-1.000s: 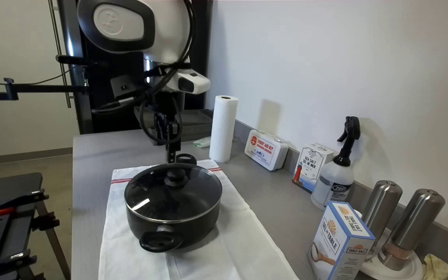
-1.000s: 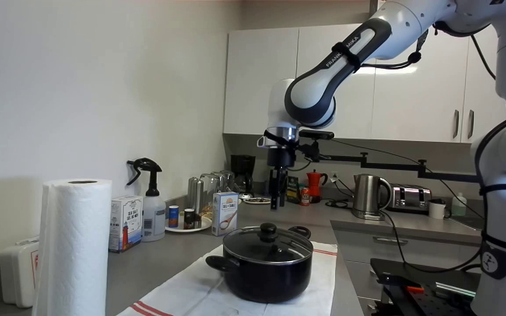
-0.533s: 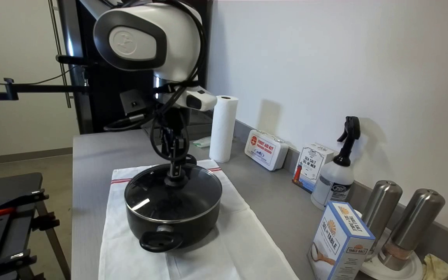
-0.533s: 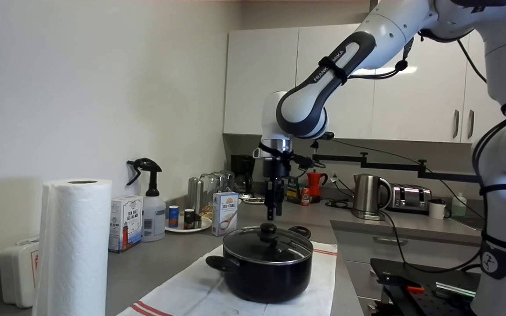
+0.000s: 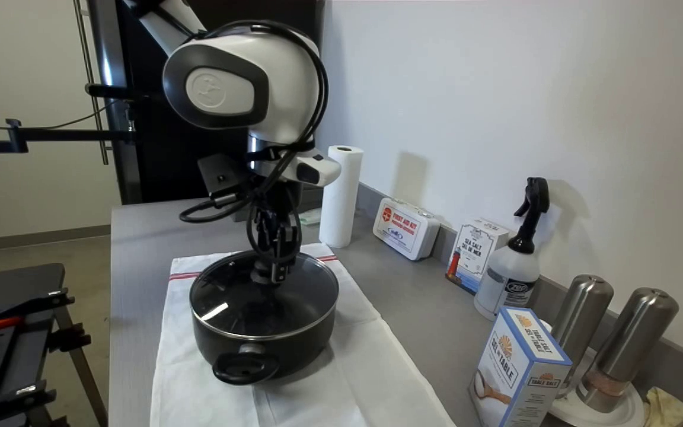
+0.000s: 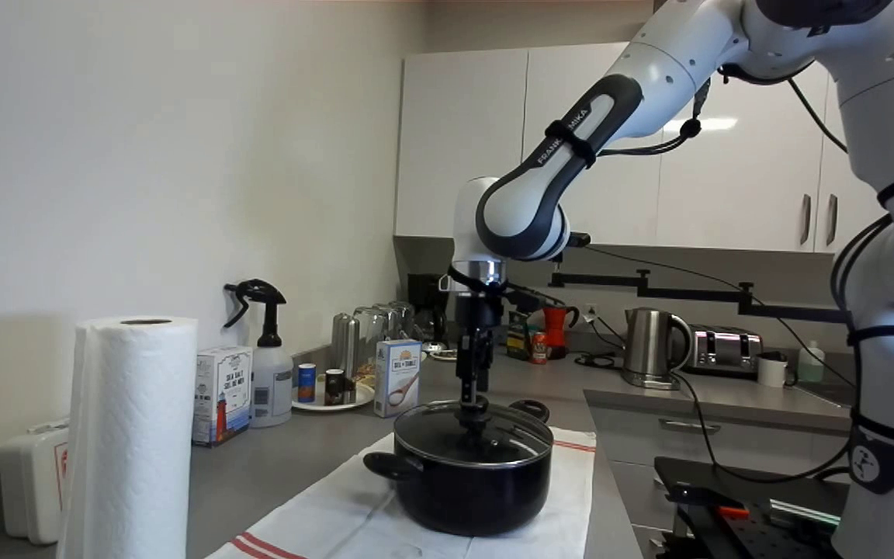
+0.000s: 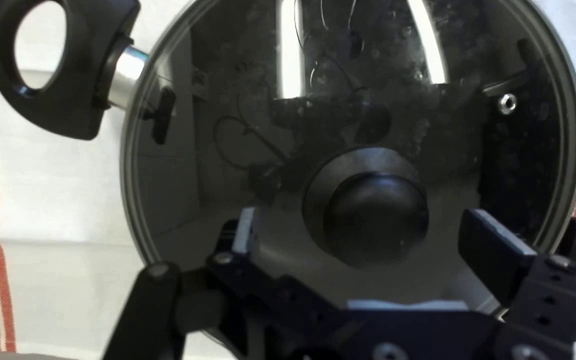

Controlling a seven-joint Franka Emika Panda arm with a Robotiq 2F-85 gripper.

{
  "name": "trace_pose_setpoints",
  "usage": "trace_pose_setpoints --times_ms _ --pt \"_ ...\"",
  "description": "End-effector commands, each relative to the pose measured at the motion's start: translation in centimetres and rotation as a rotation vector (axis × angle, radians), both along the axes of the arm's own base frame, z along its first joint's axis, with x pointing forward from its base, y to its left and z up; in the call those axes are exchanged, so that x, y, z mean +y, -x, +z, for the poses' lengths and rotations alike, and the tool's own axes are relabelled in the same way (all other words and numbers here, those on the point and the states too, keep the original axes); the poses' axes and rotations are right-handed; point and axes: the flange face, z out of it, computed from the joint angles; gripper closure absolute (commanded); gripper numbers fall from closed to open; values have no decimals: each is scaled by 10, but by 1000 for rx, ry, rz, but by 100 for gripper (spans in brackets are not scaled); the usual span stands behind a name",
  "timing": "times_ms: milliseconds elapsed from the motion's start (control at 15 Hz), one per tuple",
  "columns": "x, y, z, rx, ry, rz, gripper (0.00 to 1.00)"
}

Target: Remove the glass lid from the top of the black pot.

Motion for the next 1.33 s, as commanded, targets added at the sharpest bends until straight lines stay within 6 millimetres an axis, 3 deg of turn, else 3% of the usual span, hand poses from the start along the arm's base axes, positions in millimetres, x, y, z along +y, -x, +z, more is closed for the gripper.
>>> trace_pose_setpoints --times_ms 0,400,467,600,933,1267 --pt "-3 -10 -5 -11 2 9 0" --pt "-4 -14 -9 -4 3 8 0" --pt "-4 -14 -10 -5 2 8 25" --pt "-4 -15 -10 -5 2 9 33" --pt "-1 -18 -5 -13 2 16 71" --pt "-2 -16 4 -28 10 11 76"
